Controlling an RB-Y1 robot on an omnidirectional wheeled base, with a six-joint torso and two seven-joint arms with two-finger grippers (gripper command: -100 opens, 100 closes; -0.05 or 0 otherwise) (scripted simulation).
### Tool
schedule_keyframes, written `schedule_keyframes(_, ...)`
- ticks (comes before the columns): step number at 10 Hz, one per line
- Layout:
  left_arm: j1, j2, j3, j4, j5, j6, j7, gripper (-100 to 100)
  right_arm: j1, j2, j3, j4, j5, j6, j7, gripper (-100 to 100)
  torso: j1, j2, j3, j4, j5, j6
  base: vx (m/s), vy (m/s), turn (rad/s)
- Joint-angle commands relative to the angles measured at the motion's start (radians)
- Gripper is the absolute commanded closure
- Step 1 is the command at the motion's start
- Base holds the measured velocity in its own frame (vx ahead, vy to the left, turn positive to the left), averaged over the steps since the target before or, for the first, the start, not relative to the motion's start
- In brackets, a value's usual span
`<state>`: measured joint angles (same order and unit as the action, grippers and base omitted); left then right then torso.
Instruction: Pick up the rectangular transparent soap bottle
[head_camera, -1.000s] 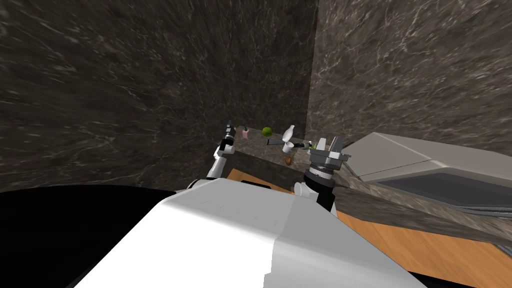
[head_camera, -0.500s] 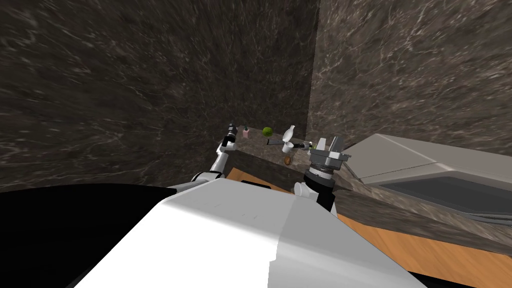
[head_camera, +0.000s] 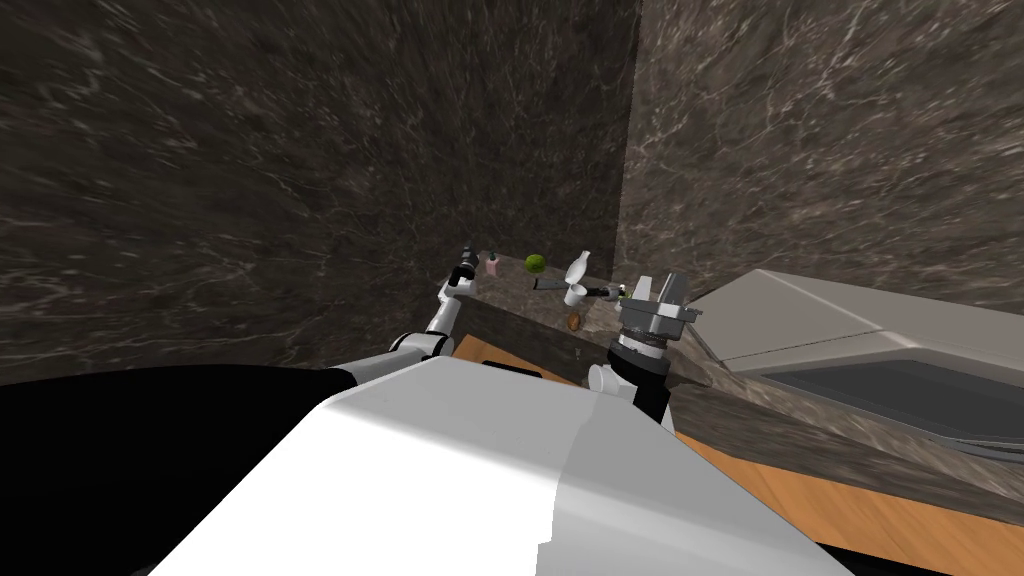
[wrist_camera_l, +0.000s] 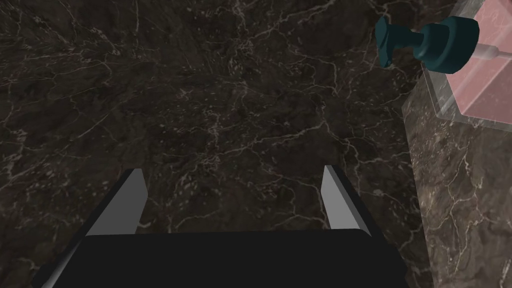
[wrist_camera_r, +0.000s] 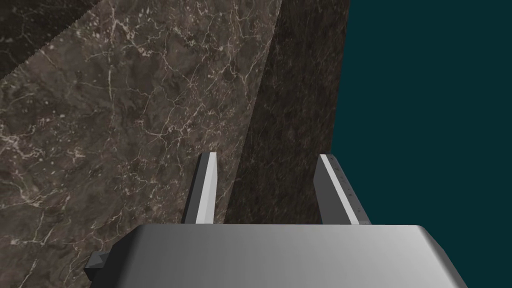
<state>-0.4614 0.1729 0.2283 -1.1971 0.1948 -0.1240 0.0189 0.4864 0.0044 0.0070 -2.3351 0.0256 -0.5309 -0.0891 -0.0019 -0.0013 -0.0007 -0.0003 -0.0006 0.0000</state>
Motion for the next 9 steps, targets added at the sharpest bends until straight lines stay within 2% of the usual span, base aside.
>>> schedule_keyframes(1, -0.044, -0.001, 0.006, 0.05, 0.006, 0.022, 0.0, -100, 0.0, 0.0, 0.0, 0.0, 0.0, 0.0, 0.0, 0, 0.0, 0.0, 0.0, 0.0, 0.0, 0.0, -0.001, -0.024, 0.05)
schedule_keyframes(3, -0.044, -0.001, 0.006, 0.068, 0.006, 0.022, 0.0, -100, 0.0, 0.0, 0.0, 0.0, 0.0, 0.0, 0.0, 0, 0.0, 0.0, 0.0, 0.0, 0.0, 0.0, 0.002, -0.017, 0.014)
schedule_keyframes(4, -0.086, -0.001, 0.013, 0.11, 0.01, 0.042, 0.001, -100, 0.0, 0.0, 0.0, 0.0, 0.0, 0.0, 0.0, 0, 0.001, 0.0, 0.0, 0.0, 0.0, 0.0, 0.004, -0.016, 0.042)
schedule_keyframes(5, -0.086, -0.001, 0.013, 0.12, 0.01, 0.042, 0.001, -100, 0.0, 0.0, 0.0, 0.0, 0.0, 0.0, 0.0, 0, 0.001, -0.001, 0.0, 0.0, 0.0, 0.0, 0.003, -0.018, 0.023)
schedule_keyframes(6, -0.126, -0.002, 0.02, 0.149, 0.015, 0.062, 0.001, -100, 0.0, 0.0, 0.0, 0.0, 0.0, 0.0, 0.0, 0, 0.001, 0.0, 0.0, 0.0, 0.0, 0.0, 0.0, -0.023, 0.04)
schedule_keyframes(8, -0.126, -0.002, 0.02, 0.171, 0.015, 0.062, 0.001, -100, 0.0, 0.0, 0.0, 0.0, 0.0, 0.0, 0.0, 0, 0.0, 0.0, 0.0, 0.0, 0.0, 0.0, 0.002, -0.014, 0.011)
schedule_keyframes(9, -0.164, -0.002, 0.026, 0.211, 0.019, 0.081, 0.002, -100, 0.0, 0.0, 0.0, 0.0, 0.0, 0.0, 0.0, 0, 0.001, 0.0, 0.0, 0.0, 0.0, 0.0, 0.002, -0.011, 0.035)
